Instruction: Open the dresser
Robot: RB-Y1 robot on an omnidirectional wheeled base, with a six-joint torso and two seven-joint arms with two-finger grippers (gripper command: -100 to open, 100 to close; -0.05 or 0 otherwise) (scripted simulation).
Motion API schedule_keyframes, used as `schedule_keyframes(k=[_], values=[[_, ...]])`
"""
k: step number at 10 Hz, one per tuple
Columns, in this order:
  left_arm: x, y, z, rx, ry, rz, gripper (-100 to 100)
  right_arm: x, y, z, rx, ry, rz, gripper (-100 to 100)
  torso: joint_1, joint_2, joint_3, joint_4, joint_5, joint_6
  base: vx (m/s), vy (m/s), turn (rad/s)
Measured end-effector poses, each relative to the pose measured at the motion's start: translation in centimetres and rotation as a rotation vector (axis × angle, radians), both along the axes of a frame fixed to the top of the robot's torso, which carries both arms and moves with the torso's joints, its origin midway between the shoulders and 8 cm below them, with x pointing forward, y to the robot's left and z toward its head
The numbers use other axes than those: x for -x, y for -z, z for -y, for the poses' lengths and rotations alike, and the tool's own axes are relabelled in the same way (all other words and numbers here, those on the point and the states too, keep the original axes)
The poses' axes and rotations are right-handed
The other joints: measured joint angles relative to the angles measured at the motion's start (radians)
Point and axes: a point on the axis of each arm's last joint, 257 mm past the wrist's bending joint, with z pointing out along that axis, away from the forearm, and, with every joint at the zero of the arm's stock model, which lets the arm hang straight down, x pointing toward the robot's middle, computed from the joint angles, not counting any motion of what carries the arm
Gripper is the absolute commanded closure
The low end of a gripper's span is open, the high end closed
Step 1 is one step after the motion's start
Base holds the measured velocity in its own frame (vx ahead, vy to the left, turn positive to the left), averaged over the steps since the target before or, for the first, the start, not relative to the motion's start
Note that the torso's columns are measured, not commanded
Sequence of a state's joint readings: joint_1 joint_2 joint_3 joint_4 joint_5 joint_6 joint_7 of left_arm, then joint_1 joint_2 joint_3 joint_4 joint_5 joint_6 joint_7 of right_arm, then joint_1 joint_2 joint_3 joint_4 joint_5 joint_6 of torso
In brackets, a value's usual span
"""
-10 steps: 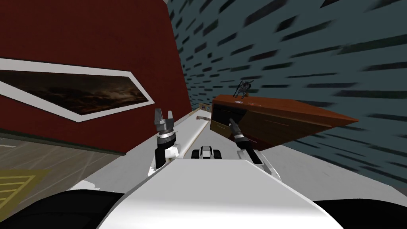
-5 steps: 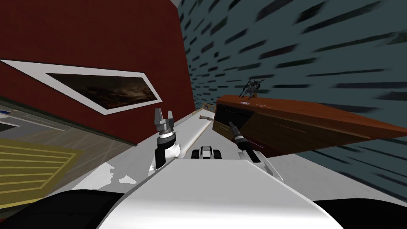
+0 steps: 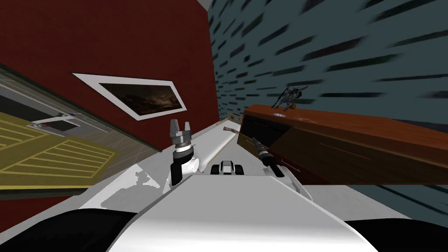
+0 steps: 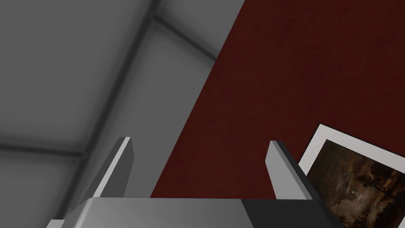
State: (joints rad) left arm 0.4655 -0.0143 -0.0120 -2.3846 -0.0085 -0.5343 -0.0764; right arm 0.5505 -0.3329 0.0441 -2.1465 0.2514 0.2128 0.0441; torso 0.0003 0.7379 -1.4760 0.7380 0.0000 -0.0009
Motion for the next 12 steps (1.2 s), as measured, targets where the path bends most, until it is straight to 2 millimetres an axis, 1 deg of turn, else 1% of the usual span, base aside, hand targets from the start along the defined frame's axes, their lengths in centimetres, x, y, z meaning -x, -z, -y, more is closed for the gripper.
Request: schedule_keyframes(k=[1,2,3,4,5,6,9,10,11,12], values=[[0.0,0.0,0.0,0.000,0.000,0.000,0,0.3,0.8,0.6,0.023,0.014,-0.032,-100,0.000,0.000,0.000,0.000,0.000,0.001,-0.010,0.001,0.349],[0.0,0.0,0.0,0.000,0.000,0.000,0,0.3,2.5,1.6,0.067,0.030,-0.079,-100,0.000,0.000,0.000,0.000,0.000,0.000,-0.006,-0.001,0.166],[0.0,0.0,0.0,0.000,0.000,0.000,0,0.8,3.7,2.4,0.095,0.045,-0.115,-100,-0.001,0.000,0.000,0.000,0.000,0.002,-0.001,0.000,-0.038],[0.0,0.0,0.0,0.000,0.000,0.000,0,1.0,3.9,2.8,0.104,0.053,-0.131,-100,0.000,0.000,0.000,0.000,0.000,0.002,-0.004,0.007,0.343],[0.0,0.0,0.0,0.000,0.000,0.000,0,1.3,4.9,3.7,0.144,0.065,-0.168,-100,0.000,0.000,0.000,0.000,0.000,0.000,-0.001,0.000,0.214],[0.0,0.0,0.0,0.000,0.000,0.000,0,1.8,5.7,4.5,0.170,0.081,-0.203,-100,0.000,0.000,0.000,0.000,0.000,0.002,0.000,0.005,0.302],[0.0,0.0,0.0,0.000,0.000,0.000,0,3.9,8.8,7.7,0.295,0.127,-0.331,-100,0.000,0.000,0.000,0.000,0.000,0.000,0.003,0.004,0.218],[0.0,0.0,0.0,0.000,0.000,0.000,0,4.5,9.5,8.9,0.325,0.145,-0.369,-100,-0.001,0.000,0.000,0.000,0.000,0.002,0.010,0.008,0.288],[0.0,0.0,0.0,0.000,0.000,0.000,0,5.6,10.3,10.5,0.376,0.163,-0.416,-100,0.000,0.000,0.000,0.000,0.000,0.001,0.011,0.001,0.164],[0.0,0.0,0.0,0.000,0.000,0.000,0,6.3,11.1,11.6,0.405,0.183,-0.456,-100,-0.001,0.000,0.000,0.000,0.000,0.001,0.015,0.007,0.317]])
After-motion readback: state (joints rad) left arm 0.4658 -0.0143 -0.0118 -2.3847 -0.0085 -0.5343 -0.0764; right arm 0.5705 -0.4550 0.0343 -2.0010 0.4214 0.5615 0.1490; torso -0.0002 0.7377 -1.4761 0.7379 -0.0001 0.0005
